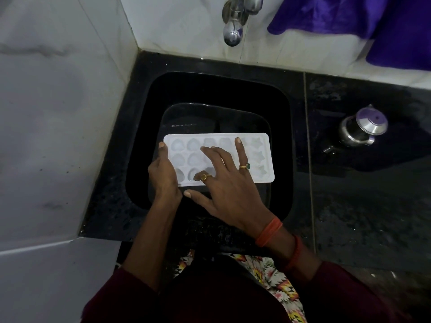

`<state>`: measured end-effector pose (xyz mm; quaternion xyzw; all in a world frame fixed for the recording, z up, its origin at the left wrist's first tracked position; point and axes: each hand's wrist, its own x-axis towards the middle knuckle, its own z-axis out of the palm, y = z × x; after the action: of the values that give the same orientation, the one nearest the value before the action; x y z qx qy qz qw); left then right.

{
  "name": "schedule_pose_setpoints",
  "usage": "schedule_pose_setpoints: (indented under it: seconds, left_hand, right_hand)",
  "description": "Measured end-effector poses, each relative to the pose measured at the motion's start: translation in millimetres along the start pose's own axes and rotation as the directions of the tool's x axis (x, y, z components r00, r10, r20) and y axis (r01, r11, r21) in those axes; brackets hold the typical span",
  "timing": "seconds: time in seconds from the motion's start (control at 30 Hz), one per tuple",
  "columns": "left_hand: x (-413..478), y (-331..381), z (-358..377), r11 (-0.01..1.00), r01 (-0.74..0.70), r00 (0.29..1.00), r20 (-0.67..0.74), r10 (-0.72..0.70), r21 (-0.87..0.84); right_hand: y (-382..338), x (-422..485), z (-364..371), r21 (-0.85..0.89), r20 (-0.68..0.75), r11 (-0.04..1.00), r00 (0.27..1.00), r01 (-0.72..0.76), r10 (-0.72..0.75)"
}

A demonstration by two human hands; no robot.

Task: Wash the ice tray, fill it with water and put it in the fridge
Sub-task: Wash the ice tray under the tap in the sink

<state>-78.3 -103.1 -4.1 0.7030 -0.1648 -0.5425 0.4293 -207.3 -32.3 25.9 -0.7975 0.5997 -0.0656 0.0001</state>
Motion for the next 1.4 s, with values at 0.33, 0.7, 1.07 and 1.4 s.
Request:
schedule_pose_setpoints:
  seconds: [0.33, 0.7, 1.07, 1.4]
  left_hand:
    - [-2, 3, -2, 1.000, -0.010, 1.000, -0.008, 0.010, 0.023]
    - [0, 4, -4, 0.998, 0.011, 1.000, -0.022, -0.010, 0.063]
    - [1, 8, -6, 0.998, 0.002, 1.000, -0.006, -0.002, 0.070]
    - [0, 14, -7, 0.999, -0.007, 1.000, 0.009, 0.007, 0.031]
  right_hand:
    - [1, 10, -4, -0.034, -0.028, 0.998, 0.998, 0.061, -0.062]
    - [8, 24, 1, -0.065, -0.081, 0.973, 0.970, 0.223, -0.228]
    - [18, 37, -2, -0.136, -0.045, 0.930, 0.936, 0.341, -0.350]
    - [13, 31, -1, -0.148, -0.088, 0.941, 0.943, 0.305, -0.320]
